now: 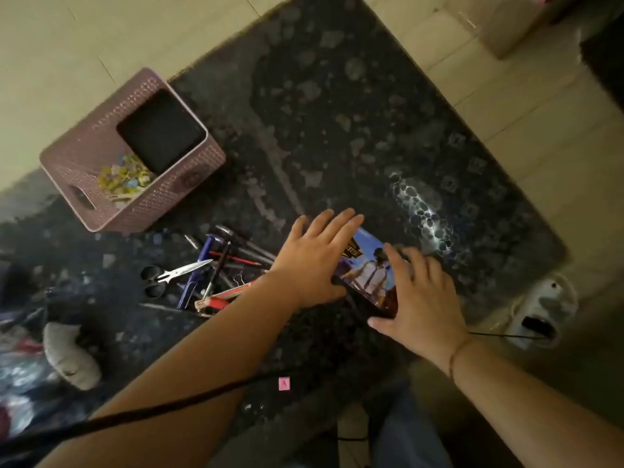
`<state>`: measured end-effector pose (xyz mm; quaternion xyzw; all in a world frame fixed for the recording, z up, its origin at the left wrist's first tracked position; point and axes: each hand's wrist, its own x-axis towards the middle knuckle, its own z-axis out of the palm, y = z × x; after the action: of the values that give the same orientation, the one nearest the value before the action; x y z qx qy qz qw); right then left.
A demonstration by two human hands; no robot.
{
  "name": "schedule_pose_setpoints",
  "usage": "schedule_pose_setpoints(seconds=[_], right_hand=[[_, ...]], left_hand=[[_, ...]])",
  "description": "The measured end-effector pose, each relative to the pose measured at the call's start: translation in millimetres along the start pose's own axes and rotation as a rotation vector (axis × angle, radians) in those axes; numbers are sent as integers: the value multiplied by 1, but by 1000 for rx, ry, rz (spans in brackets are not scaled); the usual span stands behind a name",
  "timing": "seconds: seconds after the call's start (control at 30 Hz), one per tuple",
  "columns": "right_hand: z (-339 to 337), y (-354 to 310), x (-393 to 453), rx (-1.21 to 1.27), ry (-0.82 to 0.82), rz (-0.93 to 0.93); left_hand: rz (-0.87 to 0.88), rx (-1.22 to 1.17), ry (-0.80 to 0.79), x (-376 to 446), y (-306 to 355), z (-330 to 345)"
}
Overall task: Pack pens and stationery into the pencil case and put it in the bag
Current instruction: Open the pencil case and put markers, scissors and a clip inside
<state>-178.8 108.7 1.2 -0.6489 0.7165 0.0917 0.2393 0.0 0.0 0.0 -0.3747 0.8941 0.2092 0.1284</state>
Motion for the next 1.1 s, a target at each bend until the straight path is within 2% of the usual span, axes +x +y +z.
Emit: schedule_pose_setpoints(seconds=[0.03,0.1,0.23,0.43,0.73,0.9,1.1], right_hand=[[3,2,1,-35,-44,-1],[9,8,0,-81,-26,-50],[4,34,12,-181,-21,-207],[-12,72,25,-311,-100,-413],[-11,73,26,-187,-96,-398],[-26,84,38,-61,-190,-454],[-19,86,43,-87,-175,-484]], left_hand=[[0,3,-51,4,0,3],[11,27,-69,7,-1,12],[23,64,1,-4,2,33],[-16,-22,124,-14,20,54],[-35,-256,127,-10,23,64],[6,-353,269,-16,20,71],[45,-493,354,-19,15,79]])
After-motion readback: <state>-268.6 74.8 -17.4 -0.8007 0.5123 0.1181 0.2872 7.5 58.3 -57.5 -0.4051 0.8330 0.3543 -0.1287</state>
